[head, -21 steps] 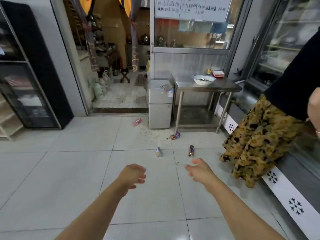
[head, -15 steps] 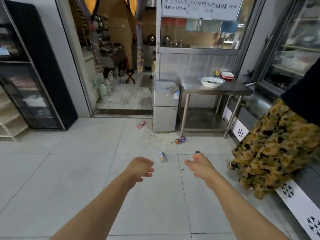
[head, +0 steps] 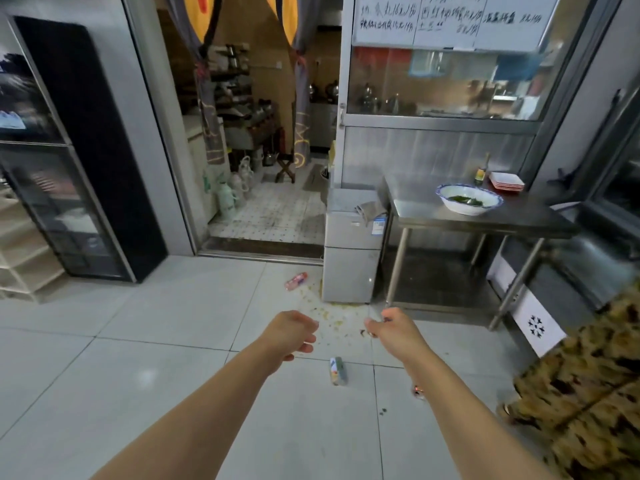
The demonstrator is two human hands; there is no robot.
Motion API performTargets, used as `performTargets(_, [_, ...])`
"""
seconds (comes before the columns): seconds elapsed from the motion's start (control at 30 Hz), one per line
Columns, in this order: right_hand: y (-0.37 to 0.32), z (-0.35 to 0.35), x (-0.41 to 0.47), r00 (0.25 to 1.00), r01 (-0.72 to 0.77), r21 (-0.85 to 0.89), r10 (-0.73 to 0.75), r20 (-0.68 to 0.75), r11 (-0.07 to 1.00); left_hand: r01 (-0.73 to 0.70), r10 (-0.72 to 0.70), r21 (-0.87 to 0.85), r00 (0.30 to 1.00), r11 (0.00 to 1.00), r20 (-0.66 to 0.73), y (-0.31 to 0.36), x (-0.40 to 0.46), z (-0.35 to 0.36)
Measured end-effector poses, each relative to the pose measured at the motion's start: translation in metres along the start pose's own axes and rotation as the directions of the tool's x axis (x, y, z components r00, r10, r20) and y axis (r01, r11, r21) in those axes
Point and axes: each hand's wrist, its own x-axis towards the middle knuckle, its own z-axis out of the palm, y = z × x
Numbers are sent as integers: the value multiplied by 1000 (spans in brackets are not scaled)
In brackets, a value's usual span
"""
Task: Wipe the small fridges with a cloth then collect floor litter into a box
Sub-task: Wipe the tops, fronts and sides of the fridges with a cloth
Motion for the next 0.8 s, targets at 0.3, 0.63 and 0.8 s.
performTargets(0.3, [-72, 36, 173, 999, 8, -35, -9, -46, 999, -17, 16, 16, 999, 1000, 48, 63, 185, -50])
performTargets(0.63, [-154, 60, 360, 990, -53, 0, 52, -133, 999, -41, 36, 47, 994, 998, 104, 158, 385, -109])
performTargets(0.8, [-170, 62, 462, 990, -95, 0, 95, -108, 995, -38, 30, 60, 990, 997, 140, 191, 479, -110])
